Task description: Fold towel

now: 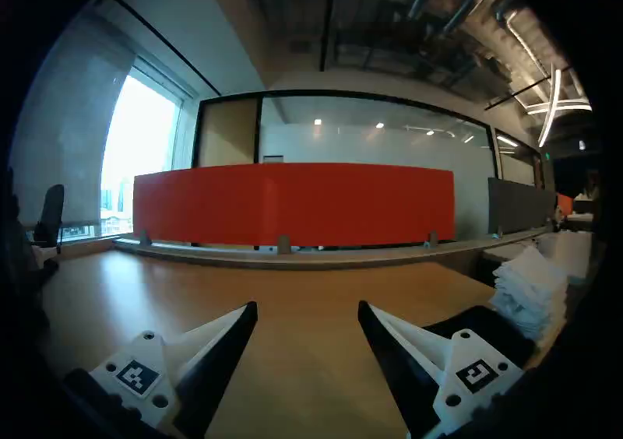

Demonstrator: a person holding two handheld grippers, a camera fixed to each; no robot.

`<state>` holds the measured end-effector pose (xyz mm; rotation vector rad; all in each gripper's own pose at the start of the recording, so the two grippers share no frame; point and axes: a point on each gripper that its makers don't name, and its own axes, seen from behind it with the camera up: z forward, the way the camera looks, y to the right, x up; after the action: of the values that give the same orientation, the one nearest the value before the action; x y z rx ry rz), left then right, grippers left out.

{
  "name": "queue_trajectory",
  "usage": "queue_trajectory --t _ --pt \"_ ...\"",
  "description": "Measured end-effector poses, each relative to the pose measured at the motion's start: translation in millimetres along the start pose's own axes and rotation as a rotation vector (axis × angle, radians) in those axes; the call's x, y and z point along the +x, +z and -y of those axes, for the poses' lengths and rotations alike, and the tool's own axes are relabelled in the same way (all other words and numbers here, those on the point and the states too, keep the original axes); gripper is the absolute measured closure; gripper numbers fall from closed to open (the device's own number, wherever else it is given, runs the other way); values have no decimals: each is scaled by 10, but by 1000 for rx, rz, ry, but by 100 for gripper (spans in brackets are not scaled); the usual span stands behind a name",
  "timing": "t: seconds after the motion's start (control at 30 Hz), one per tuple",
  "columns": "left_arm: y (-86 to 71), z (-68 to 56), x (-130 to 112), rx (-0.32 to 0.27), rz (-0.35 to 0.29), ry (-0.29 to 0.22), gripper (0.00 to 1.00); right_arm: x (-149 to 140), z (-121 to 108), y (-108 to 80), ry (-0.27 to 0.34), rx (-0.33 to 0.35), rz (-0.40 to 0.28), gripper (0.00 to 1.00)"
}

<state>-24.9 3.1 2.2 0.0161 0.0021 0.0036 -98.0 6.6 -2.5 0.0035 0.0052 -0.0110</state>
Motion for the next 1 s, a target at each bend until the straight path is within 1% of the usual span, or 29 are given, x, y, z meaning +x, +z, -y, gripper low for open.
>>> queue_trajectory --t 1.0 --pt "-10 7 19 0 1 0 4 15 2 -3 0 0 1 0"
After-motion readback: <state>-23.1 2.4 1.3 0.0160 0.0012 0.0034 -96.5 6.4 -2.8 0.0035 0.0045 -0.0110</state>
